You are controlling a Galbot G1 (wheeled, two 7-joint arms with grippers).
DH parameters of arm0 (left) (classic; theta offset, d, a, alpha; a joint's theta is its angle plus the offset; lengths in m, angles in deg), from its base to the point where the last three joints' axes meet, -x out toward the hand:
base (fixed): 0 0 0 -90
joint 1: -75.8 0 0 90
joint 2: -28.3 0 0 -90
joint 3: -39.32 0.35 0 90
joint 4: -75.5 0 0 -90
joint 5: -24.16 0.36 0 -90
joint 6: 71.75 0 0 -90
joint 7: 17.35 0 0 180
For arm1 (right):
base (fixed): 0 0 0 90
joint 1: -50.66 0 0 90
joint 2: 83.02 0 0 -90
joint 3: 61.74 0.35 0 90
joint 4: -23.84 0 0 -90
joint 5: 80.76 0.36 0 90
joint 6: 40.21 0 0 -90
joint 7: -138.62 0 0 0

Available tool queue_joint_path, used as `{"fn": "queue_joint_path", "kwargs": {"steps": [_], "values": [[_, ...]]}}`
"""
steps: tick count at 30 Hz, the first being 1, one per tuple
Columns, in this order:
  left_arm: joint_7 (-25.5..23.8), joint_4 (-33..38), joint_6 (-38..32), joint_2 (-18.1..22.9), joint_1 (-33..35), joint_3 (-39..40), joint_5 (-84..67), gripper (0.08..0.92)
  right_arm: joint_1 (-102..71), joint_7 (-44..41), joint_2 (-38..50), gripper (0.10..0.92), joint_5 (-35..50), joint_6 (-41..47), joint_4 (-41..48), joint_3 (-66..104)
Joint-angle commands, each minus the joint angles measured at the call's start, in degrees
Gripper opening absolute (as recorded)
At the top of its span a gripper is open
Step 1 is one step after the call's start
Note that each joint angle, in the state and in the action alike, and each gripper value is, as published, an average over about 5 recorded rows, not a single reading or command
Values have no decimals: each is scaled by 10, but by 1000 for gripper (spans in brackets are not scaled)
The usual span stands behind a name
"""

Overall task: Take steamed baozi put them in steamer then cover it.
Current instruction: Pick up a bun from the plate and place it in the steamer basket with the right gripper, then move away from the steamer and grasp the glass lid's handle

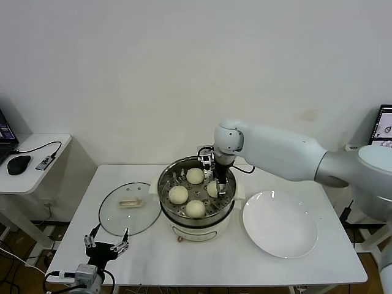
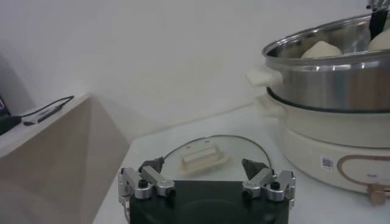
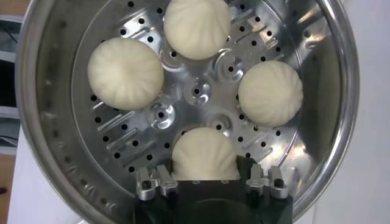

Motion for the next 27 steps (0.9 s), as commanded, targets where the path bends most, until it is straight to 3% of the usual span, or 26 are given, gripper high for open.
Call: {"fn": "queue_joint_path", "kwargs": {"steps": [1,6,12,14,19,22,27], "values": [[1,1,2,1,-2,-3,-2,823,41,-13,81,820,22,5,-66,42],[-6,8,19,-7,-4,-4,-6,823,35,65,173,823,90,0,-139,149],[8,3,28,-3,-24,-2,-58,823,-54,306,274,823,188,-40,-236,311],[20,1,32,-1,-33,-1,-74,823,-124,391,308,823,212,-55,-267,390],[39,-10,29,-4,-46,-3,-114,823,-382,508,367,823,226,-90,-345,620],[37,-21,25,-5,-53,-6,-127,823,-574,547,341,823,211,-139,-374,804],[31,-37,17,0,-67,-5,-120,823,-783,573,185,823,174,-210,-393,1016]]}}
